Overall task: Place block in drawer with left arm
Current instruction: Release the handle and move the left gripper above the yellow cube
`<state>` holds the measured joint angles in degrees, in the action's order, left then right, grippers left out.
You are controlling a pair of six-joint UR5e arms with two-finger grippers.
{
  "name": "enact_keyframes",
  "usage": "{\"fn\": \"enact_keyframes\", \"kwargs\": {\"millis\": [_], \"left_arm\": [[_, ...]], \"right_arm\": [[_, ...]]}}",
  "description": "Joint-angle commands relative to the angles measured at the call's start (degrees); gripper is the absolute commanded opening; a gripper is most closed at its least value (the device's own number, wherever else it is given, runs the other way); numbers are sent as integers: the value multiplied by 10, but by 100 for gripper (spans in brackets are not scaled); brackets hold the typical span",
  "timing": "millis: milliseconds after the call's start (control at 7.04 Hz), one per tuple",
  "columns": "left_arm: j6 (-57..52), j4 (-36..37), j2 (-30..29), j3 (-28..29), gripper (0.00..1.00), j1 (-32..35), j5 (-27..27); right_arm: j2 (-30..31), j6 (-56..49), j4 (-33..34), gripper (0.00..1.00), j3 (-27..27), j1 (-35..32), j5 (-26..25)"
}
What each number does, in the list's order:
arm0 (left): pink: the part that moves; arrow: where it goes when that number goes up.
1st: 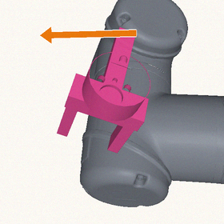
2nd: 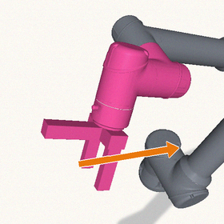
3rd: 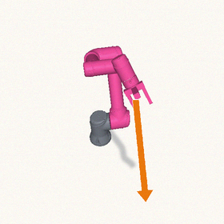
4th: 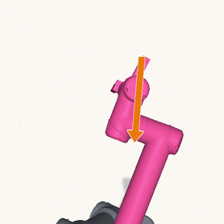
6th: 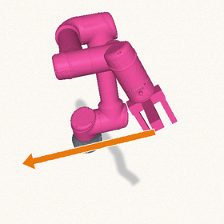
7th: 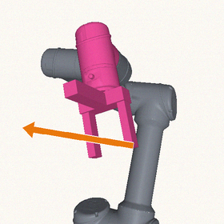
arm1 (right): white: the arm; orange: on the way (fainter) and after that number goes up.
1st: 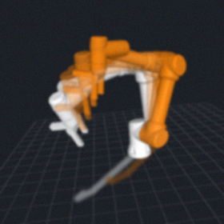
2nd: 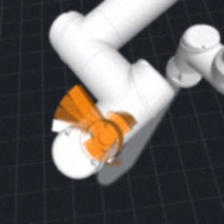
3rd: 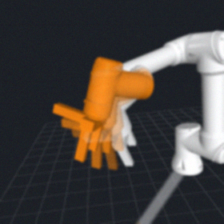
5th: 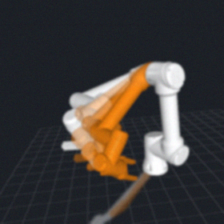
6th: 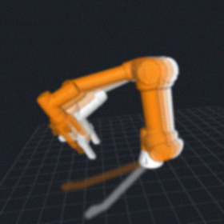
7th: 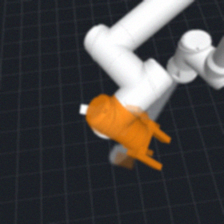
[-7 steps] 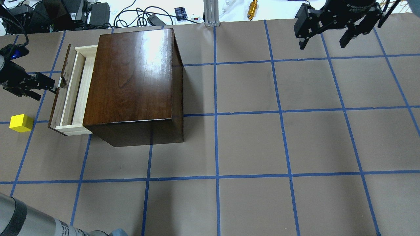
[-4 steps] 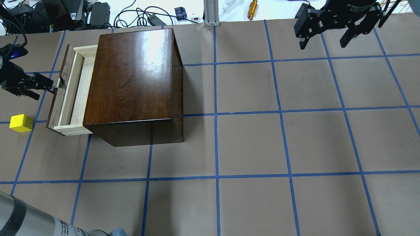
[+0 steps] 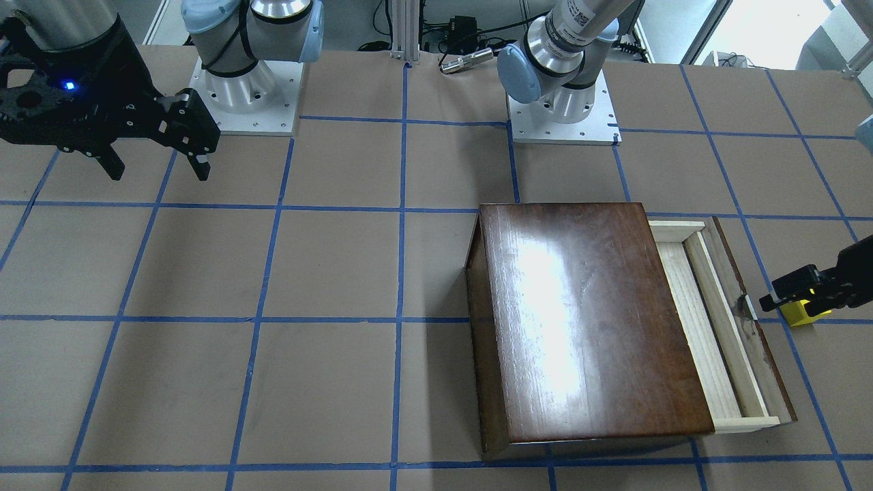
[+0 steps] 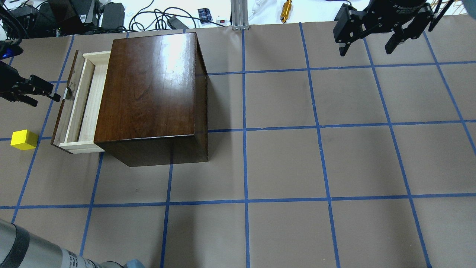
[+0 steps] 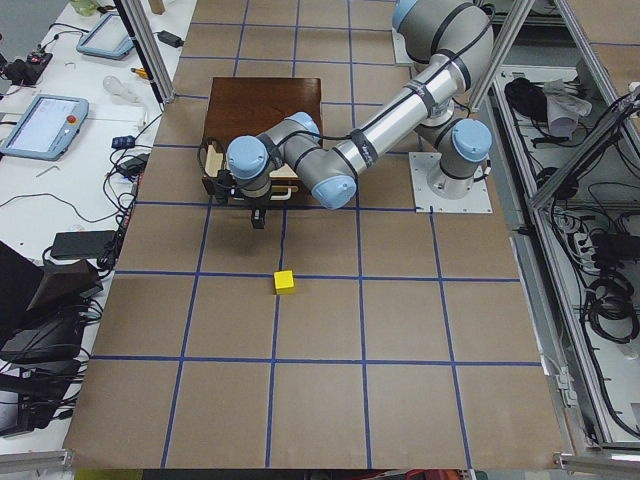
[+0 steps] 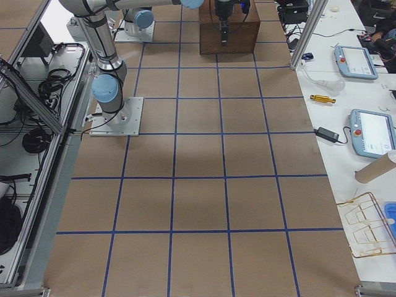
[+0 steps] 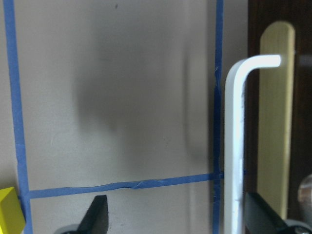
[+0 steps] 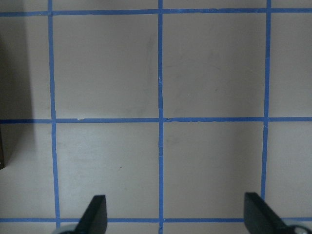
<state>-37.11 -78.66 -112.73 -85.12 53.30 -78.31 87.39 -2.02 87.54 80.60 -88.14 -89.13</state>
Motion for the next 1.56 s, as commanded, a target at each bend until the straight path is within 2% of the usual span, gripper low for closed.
{"fn": "enact_keyframes", "kwargs": {"millis": [0,142,426,710,852,994,1420], "left_arm": [[-7,-28,6,27,100,-3,-6],[-35,-20,8,30,100,-18,-36],[-193,-19,1,35,100,-49,-54],[-330,-13,-6,35,100,-64,-117],[-422,15,-9,30,100,-65,-127],[-461,38,-14,18,100,-65,-157],[-668,139,-30,-28,100,-65,-161]], "right_arm": [[1,0,0,100,0,1,0],[1,0,0,100,0,1,-1],[0,0,0,100,0,0,-1],[0,0,0,100,0,0,-1],[0,0,0,100,0,0,-1],[0,0,0,100,0,0,0],[1,0,0,100,0,0,0]]}}
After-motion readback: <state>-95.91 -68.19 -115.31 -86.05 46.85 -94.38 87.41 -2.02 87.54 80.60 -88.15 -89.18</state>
